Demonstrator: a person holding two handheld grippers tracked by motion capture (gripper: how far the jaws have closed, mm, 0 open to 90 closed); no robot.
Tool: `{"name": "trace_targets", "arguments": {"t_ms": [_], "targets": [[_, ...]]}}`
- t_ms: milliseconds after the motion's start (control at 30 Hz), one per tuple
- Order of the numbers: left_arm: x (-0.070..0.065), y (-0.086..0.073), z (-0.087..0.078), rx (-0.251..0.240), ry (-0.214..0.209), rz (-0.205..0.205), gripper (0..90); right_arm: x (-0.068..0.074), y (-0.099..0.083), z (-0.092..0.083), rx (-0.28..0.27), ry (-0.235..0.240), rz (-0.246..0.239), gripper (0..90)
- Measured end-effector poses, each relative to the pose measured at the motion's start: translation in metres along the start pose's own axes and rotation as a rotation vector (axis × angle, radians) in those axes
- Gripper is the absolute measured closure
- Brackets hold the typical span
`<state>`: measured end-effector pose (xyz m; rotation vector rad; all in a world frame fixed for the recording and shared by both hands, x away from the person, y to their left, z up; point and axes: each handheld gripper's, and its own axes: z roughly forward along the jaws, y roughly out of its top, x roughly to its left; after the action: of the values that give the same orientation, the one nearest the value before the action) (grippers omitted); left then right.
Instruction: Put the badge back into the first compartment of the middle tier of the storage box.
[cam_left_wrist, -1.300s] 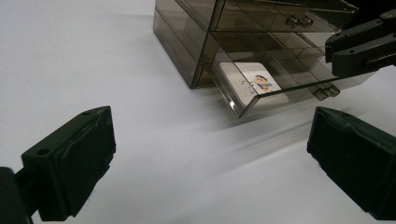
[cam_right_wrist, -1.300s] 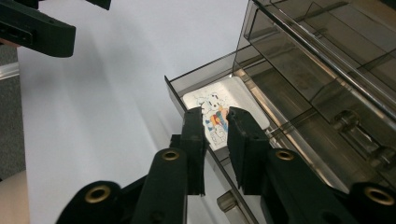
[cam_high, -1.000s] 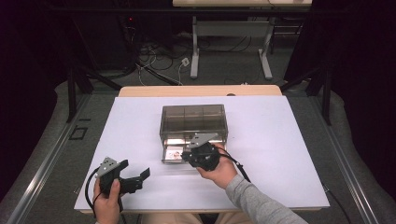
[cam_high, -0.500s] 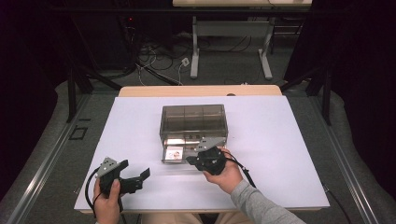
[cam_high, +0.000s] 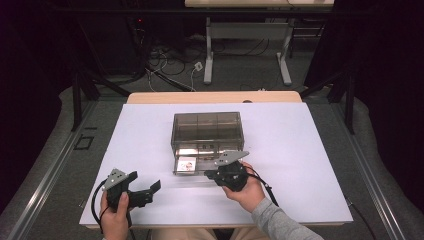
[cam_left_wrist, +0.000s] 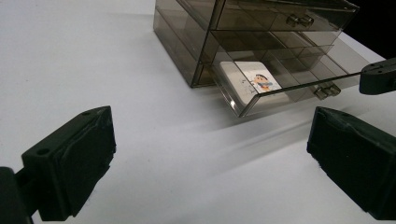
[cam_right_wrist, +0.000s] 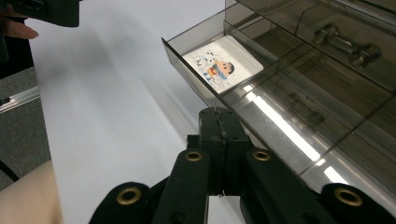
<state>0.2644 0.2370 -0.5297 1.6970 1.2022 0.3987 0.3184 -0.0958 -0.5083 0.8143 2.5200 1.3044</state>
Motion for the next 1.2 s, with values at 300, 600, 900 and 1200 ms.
{"name": "trace_targets", "arguments": {"t_ms": [300,600,900,1200], "targets": [[0.000,0.000,0.000,0.002,0.000,-0.001,1.5,-0.004,-0.010,-0.005,0.010,-0.013,0.025,90.0],[0.000,0.000,0.001,0.001,-0.001,-0.007,1.5,-0.007,-0.018,-0.005,0.024,-0.018,0.038,90.0],[0.000,0.000,0.001,0.001,-0.001,-0.008,1.5,-0.009,-0.026,-0.002,0.041,-0.022,0.050,90.0],[0.000,0.000,0.001,0.000,0.000,-0.008,1.6,-0.009,-0.029,0.003,0.047,-0.021,0.064,90.0]]}}
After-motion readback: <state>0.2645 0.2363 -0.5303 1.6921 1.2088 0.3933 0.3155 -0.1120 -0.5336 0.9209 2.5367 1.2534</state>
